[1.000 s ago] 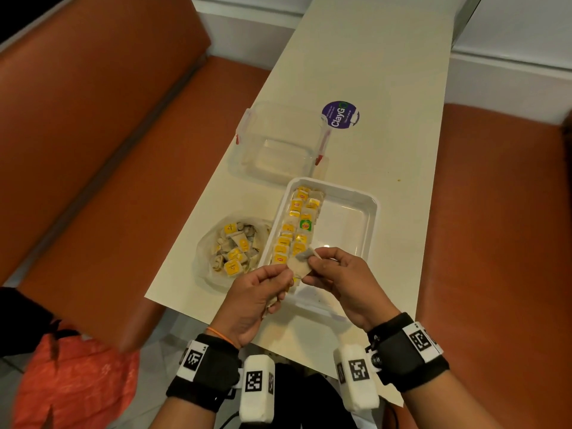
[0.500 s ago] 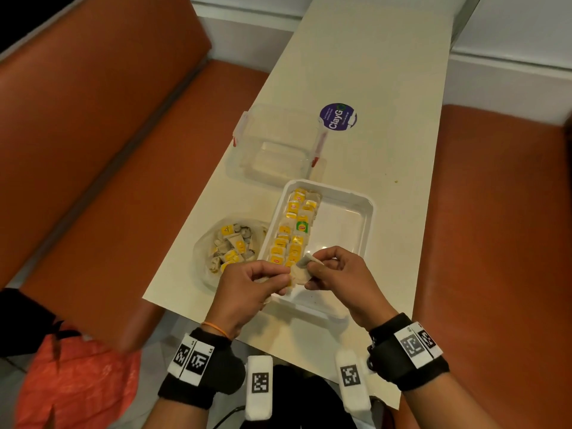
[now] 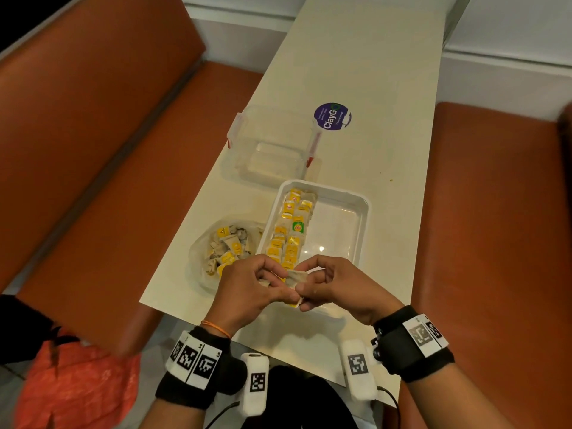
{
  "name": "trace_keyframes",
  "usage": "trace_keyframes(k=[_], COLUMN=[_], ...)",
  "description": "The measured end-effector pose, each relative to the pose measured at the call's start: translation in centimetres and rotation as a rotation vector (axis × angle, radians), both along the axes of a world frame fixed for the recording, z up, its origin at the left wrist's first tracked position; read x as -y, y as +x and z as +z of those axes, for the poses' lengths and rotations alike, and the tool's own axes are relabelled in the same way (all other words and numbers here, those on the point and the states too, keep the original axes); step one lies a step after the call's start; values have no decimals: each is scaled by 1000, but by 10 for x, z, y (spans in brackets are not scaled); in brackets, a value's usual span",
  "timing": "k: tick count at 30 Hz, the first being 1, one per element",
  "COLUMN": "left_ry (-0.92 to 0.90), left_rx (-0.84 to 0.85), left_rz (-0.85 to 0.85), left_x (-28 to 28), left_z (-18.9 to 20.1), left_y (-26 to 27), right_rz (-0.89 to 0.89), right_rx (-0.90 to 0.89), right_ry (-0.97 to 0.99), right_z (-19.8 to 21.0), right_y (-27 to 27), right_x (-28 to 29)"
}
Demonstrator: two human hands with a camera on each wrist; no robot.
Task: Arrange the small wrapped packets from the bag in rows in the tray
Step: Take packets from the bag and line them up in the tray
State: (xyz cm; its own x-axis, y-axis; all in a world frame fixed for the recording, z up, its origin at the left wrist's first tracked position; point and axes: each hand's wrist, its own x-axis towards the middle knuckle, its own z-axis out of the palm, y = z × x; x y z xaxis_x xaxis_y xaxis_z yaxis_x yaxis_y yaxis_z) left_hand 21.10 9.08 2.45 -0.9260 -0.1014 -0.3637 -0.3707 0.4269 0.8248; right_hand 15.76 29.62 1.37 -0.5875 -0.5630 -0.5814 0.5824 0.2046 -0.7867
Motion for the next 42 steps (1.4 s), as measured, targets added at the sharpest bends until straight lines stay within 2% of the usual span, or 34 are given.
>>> trace_keyframes(k=[4, 7, 10, 18, 21, 27, 29, 35, 42], left_ry=[124, 205, 263, 357, 297, 51, 41, 148, 134], left_rx=[21, 61, 61, 51, 31, -120, -135, -78, -93], left_rz=[101, 204, 224, 361, 287, 9, 29, 224, 245], left_x=[0, 1, 1, 5, 10, 14, 11, 2, 0], left_z=[-3, -8, -14, -16, -11, -7, -10, -21, -21], left_y=[2, 6, 12, 10, 6, 3, 1, 2, 3], right_rz=[-83, -217, -324, -343, -317, -270, -280, -320, -336], right_rx=[-14, -34, -37, -29, -46, -108, -107, -105, -77], right_ry=[-4, 4, 4, -36, -30, -31, -46, -95, -110], right_z=[-2, -4, -7, -9, -8, -6, -5, -8, -13], right_y=[0, 0, 1, 3, 3, 6, 7, 10, 10], right_x=[1, 5, 10, 11, 11, 16, 18, 21, 20])
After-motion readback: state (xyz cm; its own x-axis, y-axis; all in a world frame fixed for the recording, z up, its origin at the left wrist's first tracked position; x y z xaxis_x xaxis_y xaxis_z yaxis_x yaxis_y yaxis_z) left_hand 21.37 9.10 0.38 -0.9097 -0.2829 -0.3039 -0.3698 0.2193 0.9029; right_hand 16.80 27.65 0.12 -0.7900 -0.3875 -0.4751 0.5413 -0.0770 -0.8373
